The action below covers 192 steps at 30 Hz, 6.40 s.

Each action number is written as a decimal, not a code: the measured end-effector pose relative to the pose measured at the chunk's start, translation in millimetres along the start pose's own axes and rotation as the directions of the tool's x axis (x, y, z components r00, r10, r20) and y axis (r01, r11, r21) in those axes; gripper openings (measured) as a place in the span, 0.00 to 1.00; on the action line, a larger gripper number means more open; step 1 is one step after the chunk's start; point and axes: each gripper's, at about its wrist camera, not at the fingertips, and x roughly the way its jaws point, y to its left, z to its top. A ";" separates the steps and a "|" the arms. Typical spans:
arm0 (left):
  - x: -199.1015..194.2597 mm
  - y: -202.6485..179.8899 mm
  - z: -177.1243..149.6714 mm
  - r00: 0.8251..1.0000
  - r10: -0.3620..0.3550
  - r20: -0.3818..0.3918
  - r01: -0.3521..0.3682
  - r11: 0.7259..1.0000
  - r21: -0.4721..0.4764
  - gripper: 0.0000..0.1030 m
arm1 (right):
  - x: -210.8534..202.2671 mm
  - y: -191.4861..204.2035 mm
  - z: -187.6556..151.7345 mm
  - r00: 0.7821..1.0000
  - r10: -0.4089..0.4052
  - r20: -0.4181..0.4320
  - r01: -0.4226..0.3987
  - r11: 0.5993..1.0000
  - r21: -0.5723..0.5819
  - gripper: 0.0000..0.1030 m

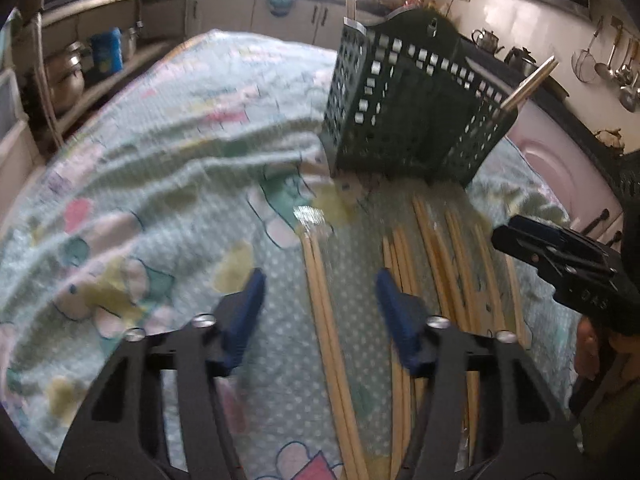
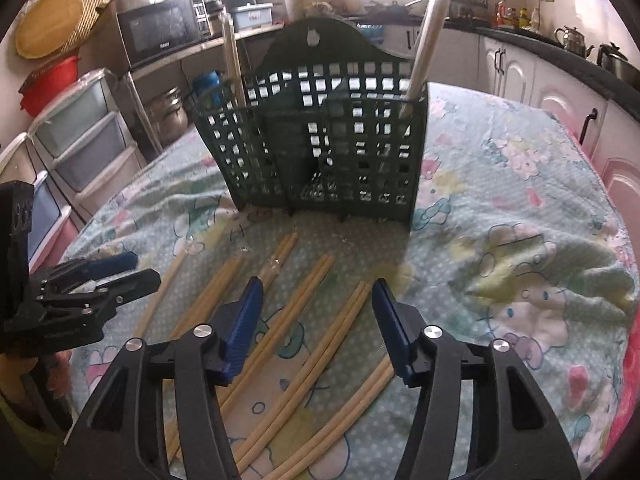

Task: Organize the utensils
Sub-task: 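Move the left tool back and grasp a wrapped chopstick while the right tool grasps another, then raise the left tool's chopstick above the caddy while the right tool carries its chopstick over it, then open the left tool to drop its chopstick into the caddy while the right tool releases its own, then withdraw both open tools from the caddy and lower them toward the remaining chopsticks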

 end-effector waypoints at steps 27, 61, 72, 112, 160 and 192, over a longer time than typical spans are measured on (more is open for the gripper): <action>39.5 11.9 31.1 0.997 -0.046 -0.056 0.042 0.997 -0.059 0.25 | 63.7 -0.8 29.6 0.995 -0.018 -0.103 0.010 0.997 -0.074 0.10; -53.4 -4.5 66.5 0.980 -0.109 0.168 0.112 0.994 -0.007 0.03 | -55.2 38.3 47.1 0.987 0.111 0.114 -0.099 0.989 -0.108 0.06; -105.8 -15.5 98.0 0.949 -0.134 0.287 0.123 0.991 0.056 0.01 | -103.6 55.0 70.8 0.967 0.112 0.229 -0.080 0.986 -0.146 0.06; -130.1 -63.8 213.6 0.842 -0.195 0.503 0.148 0.980 0.131 0.01 | -154.7 19.0 189.6 0.828 0.044 0.558 -0.002 0.997 -0.076 0.06; -31.9 -13.8 159.8 0.897 -0.222 0.382 0.223 0.974 0.040 0.02 | -46.0 -20.0 144.2 0.897 -0.079 0.436 0.036 0.994 0.105 0.09; -70.0 17.6 91.6 0.923 -0.147 0.354 0.181 0.981 -0.065 0.66 | -84.5 -8.3 64.3 0.939 -0.100 0.330 0.072 0.993 0.095 0.42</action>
